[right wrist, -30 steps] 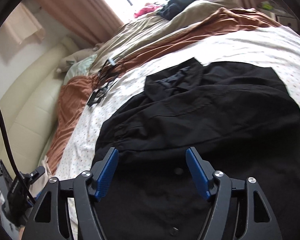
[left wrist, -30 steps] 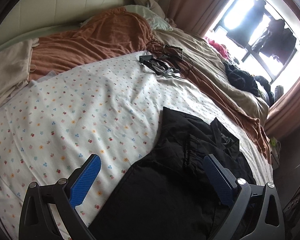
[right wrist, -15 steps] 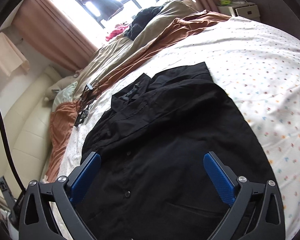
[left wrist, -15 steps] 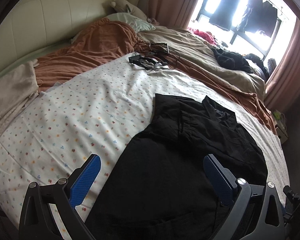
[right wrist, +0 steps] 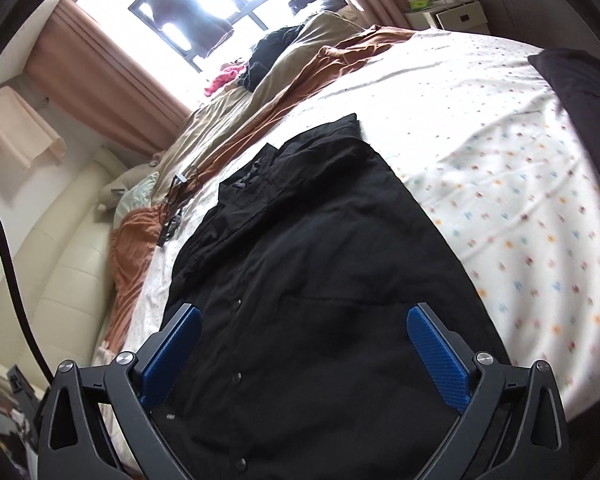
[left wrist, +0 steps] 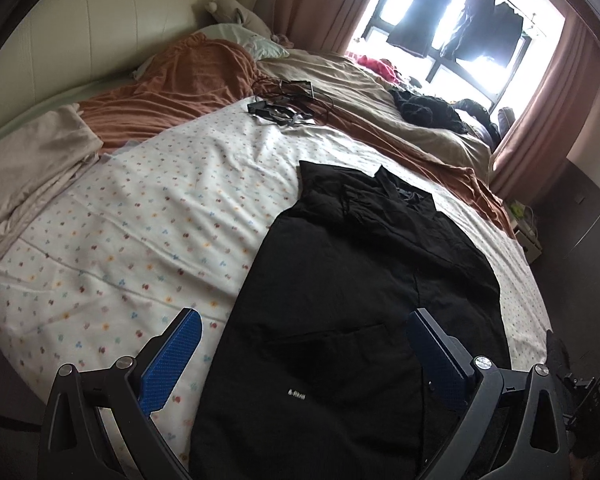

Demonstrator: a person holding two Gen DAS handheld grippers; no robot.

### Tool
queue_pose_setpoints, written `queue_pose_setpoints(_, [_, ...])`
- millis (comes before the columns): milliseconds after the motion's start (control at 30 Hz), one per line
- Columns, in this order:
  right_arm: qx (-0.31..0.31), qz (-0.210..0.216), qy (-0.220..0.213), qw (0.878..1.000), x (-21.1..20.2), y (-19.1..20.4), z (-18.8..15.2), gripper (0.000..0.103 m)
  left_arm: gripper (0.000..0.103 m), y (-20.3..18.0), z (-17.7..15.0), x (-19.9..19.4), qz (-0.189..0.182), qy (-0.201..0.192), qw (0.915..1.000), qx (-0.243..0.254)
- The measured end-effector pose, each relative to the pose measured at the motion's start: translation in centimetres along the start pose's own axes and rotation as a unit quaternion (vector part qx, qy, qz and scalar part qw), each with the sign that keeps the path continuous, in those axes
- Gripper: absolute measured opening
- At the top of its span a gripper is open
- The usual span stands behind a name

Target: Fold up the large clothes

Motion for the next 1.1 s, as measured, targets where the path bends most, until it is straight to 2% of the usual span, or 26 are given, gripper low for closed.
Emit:
queue_pose_setpoints(200, [0.007,-0.011,-0.011,1.000,-3.1,-3.5,-1.0,0.103,0.102,3.2,-3.2,-2.7,0.006,0.011,0.9999,-0.010])
queue_pose_setpoints(333, [0.006,-0.025,-0.009,1.000,-4.1,-6.1,-1.9,0.101,0.100,4.8,-5.0,-3.6,-0.006,0.016,0.9997,-0.015])
queue_pose_setpoints(433, [0.020,-0.033,0.003,0.999,-4.2,-8.7,-3.1,0.095,0.088,6.4,-6.7,-3.4,-0.016,0.034,0.9986,-0.037])
queue_pose_setpoints(500, [0.039,-0.028,0.016,0.999,-3.9,-10.5,-4.0,0.087,0.081,7.5,-7.9,-3.2,-0.023,0.043,0.9973,-0.055])
queue_pose_setpoints(600, [0.062,-0.030,0.034,0.997,-3.4,-12.8,-5.3,0.086,0.071,8.8,-9.7,-2.7,-0.031,0.060,0.9949,-0.075])
queue_pose_setpoints(667, [0.073,-0.024,0.045,0.996,-3.0,-13.7,-6.2,0.079,0.067,9.1,-10.6,-2.4,-0.038,0.066,0.9934,-0.085])
queue_pose_setpoints(733, [0.079,-0.018,0.056,0.995,-2.7,-14.1,-7.0,0.073,0.064,9.1,-11.4,-2.3,-0.049,0.070,0.9921,-0.092])
queue_pose_setpoints(867, [0.087,0.003,0.064,0.994,-2.4,-14.3,-8.2,0.071,0.059,9.0,-12.7,-1.9,-0.072,0.082,0.9887,-0.103])
queue_pose_setpoints(1100, [0.102,0.032,0.084,0.991,-1.0,-13.6,-9.1,0.068,0.058,9.1,-13.3,-0.7,-0.110,0.093,0.9804,-0.135])
Point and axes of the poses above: each gripper's, at about its wrist camera, not at the fingertips, and x roughly the way its jaws point, y to its left, z to its top, the point moved 9 cm from there along x, roughly the way its jaws point, and after that the axes turned 11 degrees about -z, right-handed, at the moved point
